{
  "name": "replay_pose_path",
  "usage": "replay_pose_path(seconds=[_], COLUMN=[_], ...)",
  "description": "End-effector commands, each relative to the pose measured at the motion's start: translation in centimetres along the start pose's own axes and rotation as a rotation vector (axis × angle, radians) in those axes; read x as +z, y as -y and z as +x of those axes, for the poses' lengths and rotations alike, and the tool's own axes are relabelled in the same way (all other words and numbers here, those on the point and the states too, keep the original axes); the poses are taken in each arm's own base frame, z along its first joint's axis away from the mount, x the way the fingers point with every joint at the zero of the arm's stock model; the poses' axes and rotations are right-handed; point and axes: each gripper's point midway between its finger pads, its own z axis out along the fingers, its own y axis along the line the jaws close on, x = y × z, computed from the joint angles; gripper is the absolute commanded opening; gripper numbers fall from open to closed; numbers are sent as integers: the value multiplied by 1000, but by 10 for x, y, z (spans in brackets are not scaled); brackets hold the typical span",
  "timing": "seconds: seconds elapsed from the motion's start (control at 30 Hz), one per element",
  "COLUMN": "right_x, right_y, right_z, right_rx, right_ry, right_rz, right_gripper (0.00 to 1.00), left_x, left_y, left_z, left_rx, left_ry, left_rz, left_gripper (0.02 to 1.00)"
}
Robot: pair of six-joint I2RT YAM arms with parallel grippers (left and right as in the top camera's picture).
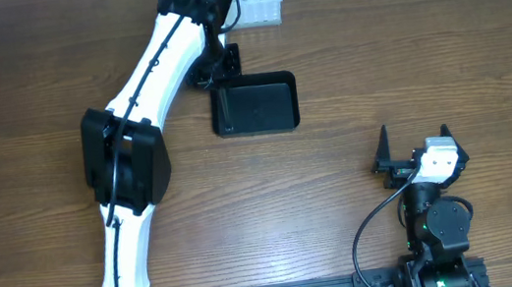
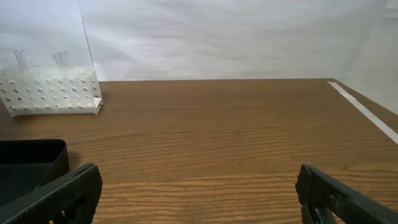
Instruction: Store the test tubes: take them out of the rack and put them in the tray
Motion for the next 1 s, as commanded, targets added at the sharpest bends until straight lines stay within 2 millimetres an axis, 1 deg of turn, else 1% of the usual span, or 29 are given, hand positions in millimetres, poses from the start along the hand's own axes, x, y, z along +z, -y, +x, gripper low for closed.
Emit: replay_pose_path(seconds=[0.03, 0.43, 0.8, 0.93, 1.0], right_x=[0, 0, 0, 0, 0], right_y=[0, 0, 0, 0, 0], right_z=[2, 2, 2, 2, 2], right_rx=[3, 3, 3, 3, 3], right_ry=[0, 0, 0, 0, 0], right_rz=[0, 0, 0, 0, 0], right_gripper=[993, 993, 991, 993, 991], left_x=[5, 26, 28, 28, 28], left_y=[-3, -5, -2, -2, -2], left_z=[-8, -6, -13, -13, -14], left_rx=[-10, -13, -10, -10, -10], left_ry=[19, -19, 9, 10, 13], left_rz=[-21, -38, -26, -25, -24], left_gripper=[38, 36, 38, 62, 102])
